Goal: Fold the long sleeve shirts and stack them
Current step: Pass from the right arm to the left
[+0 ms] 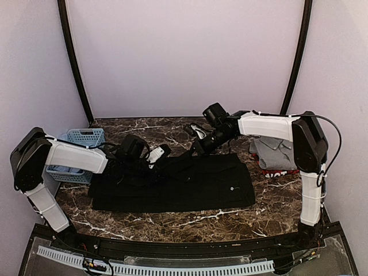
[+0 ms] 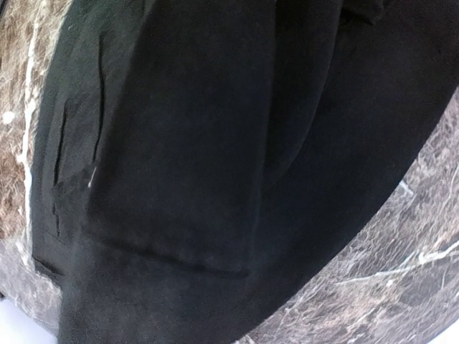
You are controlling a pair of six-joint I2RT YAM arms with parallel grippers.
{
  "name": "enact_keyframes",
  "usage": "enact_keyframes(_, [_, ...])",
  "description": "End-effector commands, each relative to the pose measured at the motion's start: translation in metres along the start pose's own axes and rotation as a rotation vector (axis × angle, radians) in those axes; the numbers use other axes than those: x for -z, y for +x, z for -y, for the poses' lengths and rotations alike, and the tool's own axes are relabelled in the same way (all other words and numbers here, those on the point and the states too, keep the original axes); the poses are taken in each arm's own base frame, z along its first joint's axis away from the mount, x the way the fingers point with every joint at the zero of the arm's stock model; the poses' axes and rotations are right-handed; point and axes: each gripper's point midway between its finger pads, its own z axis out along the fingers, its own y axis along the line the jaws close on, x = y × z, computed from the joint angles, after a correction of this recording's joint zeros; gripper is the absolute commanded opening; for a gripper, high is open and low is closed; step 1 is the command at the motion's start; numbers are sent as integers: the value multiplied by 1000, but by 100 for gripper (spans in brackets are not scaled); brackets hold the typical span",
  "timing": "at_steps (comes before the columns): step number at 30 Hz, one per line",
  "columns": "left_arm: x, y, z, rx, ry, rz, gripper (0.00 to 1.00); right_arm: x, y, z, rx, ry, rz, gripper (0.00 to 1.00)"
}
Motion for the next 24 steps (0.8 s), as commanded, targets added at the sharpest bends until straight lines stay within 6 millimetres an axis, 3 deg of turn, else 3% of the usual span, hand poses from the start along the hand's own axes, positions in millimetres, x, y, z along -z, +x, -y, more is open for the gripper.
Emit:
enact_keyframes(1, [4,-28,14,-52,74,75,11,-5,1,6,-4,-8,-9,0])
enact_keyframes(2, [4,-29,17,-55,93,79,5,-6,2,7,-4,-6,-11,0])
enact_keyframes(6, [7,-32,24,-62,134,84,0,-5,4,9,-2,1,-19,0])
enact_keyframes(8, [9,-32,26,-59,146,82,0,-1,3,10,8,9,-15,7])
enact_keyframes(12, [12,-31,27,10,232,69,0,13,2,9,39,29,10,31])
enact_keyframes(17, [21,-34,19,118,360,88,0,28,13,8,102,64,19,53])
enact_keyframes(24, [21,-32,11,239,466,82,0,52,26,3,180,126,76,65])
